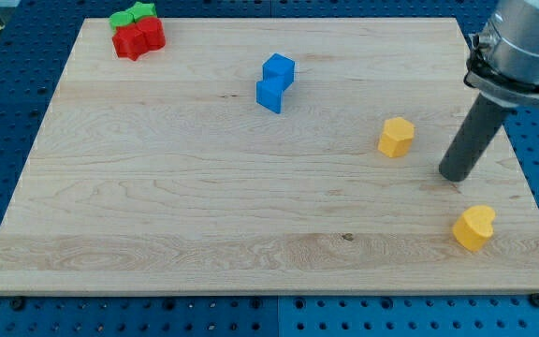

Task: Move the yellow hexagon into the yellow heart

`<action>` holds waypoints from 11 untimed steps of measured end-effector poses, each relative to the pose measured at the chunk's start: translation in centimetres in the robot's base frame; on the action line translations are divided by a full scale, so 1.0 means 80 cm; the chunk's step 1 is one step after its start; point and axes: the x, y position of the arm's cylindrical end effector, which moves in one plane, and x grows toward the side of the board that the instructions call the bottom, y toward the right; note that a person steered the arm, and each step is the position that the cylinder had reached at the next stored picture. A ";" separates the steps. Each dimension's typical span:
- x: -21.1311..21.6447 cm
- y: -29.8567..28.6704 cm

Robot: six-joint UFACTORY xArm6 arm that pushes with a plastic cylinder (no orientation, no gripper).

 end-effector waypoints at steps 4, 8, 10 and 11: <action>-0.113 -0.050; -0.047 -0.057; -0.046 -0.058; -0.053 -0.077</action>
